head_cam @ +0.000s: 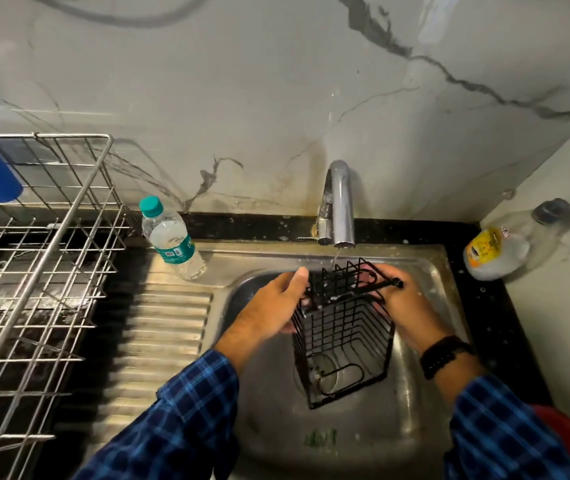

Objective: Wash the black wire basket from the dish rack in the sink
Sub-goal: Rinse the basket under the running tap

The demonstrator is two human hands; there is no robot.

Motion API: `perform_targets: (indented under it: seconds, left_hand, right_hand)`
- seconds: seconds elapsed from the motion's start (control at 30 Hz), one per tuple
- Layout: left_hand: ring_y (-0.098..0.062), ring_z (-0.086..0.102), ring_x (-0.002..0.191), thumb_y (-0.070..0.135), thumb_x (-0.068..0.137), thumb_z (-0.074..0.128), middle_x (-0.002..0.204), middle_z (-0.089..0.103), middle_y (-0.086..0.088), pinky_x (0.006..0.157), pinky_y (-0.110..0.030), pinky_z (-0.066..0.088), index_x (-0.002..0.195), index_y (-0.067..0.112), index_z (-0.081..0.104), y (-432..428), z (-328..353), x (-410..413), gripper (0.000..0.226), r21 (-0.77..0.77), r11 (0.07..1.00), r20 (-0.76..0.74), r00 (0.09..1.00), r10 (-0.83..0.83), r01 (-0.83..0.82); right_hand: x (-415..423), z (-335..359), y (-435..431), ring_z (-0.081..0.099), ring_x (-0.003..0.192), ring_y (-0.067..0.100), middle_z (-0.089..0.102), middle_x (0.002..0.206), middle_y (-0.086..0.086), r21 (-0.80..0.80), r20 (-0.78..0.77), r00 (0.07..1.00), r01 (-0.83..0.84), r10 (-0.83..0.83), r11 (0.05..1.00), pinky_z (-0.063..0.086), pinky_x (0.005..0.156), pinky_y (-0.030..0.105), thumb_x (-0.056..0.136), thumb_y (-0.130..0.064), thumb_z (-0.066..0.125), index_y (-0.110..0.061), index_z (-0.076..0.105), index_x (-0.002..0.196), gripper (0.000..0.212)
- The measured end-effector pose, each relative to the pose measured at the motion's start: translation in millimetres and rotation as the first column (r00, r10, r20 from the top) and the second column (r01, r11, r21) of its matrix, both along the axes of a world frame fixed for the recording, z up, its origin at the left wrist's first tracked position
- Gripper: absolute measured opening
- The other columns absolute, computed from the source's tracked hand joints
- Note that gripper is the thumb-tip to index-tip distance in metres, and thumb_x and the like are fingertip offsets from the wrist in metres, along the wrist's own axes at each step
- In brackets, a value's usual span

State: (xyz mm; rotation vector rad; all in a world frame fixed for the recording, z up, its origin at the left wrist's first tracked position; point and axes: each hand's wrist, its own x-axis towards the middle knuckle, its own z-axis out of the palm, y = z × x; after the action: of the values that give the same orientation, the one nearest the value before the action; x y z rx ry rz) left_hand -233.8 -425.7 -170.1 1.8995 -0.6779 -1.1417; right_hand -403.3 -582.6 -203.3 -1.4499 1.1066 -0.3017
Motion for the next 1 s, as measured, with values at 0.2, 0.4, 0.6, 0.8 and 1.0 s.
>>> perform_targets:
  seconds: [0.2,0.4,0.6,0.8,1.0]
  left_hand:
    - [-0.008,0.061,0.118,0.082,0.089,0.028,0.117,0.073,0.014,0.115,-0.039,0.036,0.116,0.037,0.072,0,-32,10,0.069,-0.012,0.986,-0.018,0.986,0.164,-0.165]
    - [-0.023,0.070,0.096,0.059,0.099,0.034,0.087,0.074,0.003,0.093,-0.038,0.049,0.071,0.028,0.072,-13,-44,0,0.057,-0.035,0.936,-0.270,0.905,0.330,-0.351]
    - [-0.015,0.065,0.076,0.063,0.100,0.031,0.084,0.074,-0.001,0.063,-0.029,0.047,0.103,0.018,0.074,-41,-36,-12,0.063,-0.020,0.914,-0.280,0.880,0.384,-0.406]
    - [-0.018,0.070,0.080,0.064,0.101,0.026,0.078,0.077,0.002,0.077,-0.035,0.054,0.095,0.018,0.077,-40,-36,-14,0.068,-0.024,0.909,-0.293,0.873,0.391,-0.415]
    - [-0.021,0.062,0.069,0.062,0.102,0.025,0.080,0.070,-0.009,0.060,-0.032,0.048,0.098,0.013,0.073,-38,-24,-22,0.069,-0.006,0.920,-0.237,0.894,0.379,-0.392]
  right_hand:
    - [15,-6,18,0.069,0.108,0.013,0.070,0.123,-0.006,0.257,0.042,0.977,0.194,-0.211,0.947,0.045,0.105,0.044,0.097,-0.004,0.056,-0.023,0.060,0.132,0.040]
    - [29,2,15,0.065,0.109,0.015,0.071,0.120,0.000,0.204,0.013,0.974,0.220,-0.227,0.954,0.051,0.086,0.033,0.097,-0.010,0.060,-0.026,0.064,0.121,0.029]
    - [34,32,37,0.027,0.147,0.018,0.035,0.157,-0.002,-0.738,-0.383,0.922,-0.347,0.064,0.578,0.018,0.121,0.043,0.091,-0.009,0.058,-0.021,0.041,0.147,0.060]
    - [10,37,56,0.028,0.150,0.022,0.043,0.155,0.001,-0.842,-0.372,0.850,-0.478,0.373,0.249,0.025,0.122,0.047,0.087,-0.001,0.048,-0.018,0.054,0.140,0.056]
    - [1,32,41,0.027,0.149,0.008,0.030,0.162,-0.007,-0.745,-0.171,0.926,-0.345,0.337,0.571,0.034,0.118,0.042,0.101,-0.033,0.042,-0.025,0.045,0.149,0.049]
